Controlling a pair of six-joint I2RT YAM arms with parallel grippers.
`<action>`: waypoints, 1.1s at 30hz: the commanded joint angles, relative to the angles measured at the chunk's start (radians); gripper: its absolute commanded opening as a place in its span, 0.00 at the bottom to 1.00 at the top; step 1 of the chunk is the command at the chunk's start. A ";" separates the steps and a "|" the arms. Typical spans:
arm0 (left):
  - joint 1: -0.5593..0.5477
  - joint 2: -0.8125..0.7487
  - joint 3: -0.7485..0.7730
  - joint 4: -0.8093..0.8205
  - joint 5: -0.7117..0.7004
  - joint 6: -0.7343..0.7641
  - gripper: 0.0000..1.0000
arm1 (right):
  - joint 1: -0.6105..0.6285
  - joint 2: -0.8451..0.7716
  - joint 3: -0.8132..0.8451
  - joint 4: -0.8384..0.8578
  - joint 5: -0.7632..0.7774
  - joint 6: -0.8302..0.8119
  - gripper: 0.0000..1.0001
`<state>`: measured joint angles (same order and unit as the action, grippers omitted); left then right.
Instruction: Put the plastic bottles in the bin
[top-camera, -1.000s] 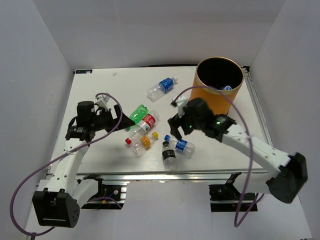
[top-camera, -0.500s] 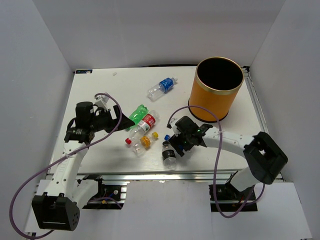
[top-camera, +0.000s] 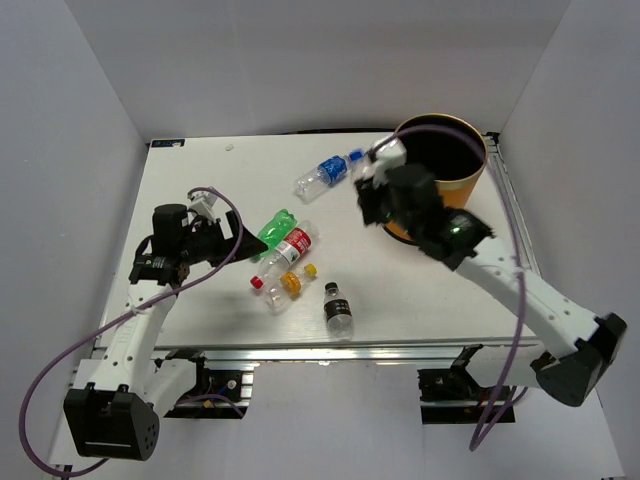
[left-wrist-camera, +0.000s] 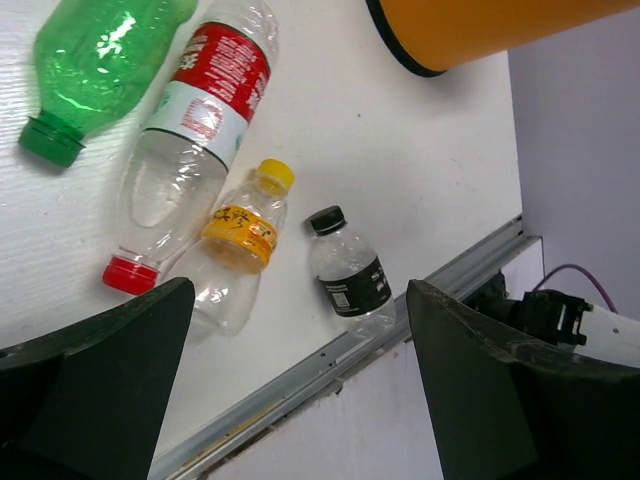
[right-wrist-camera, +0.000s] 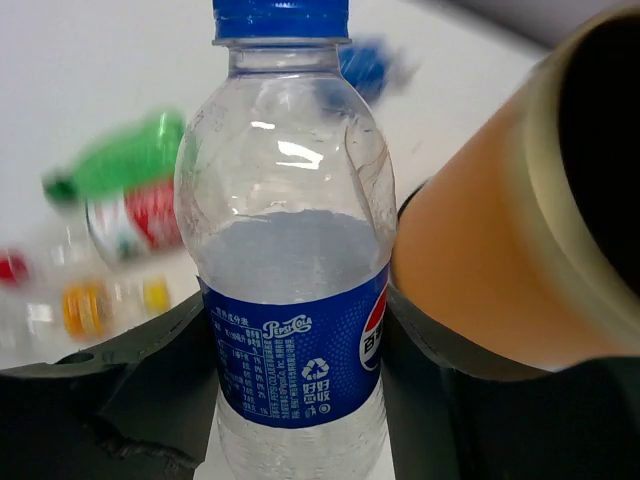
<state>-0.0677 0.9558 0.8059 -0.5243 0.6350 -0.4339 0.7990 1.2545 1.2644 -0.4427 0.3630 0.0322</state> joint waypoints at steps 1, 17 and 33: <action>-0.003 -0.003 0.009 -0.019 -0.058 0.009 0.98 | -0.125 -0.015 0.173 0.013 0.108 -0.012 0.29; -0.029 0.297 0.441 -0.169 -0.484 -0.022 0.98 | -0.606 0.254 0.501 0.007 -0.317 0.077 0.90; -0.044 0.256 0.289 -0.091 -0.276 0.011 0.98 | 0.182 -0.005 -0.279 0.085 -0.099 0.356 0.89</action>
<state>-0.1028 1.2461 1.1072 -0.6403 0.2813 -0.4408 0.8753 1.1759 1.0603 -0.3630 0.1761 0.2527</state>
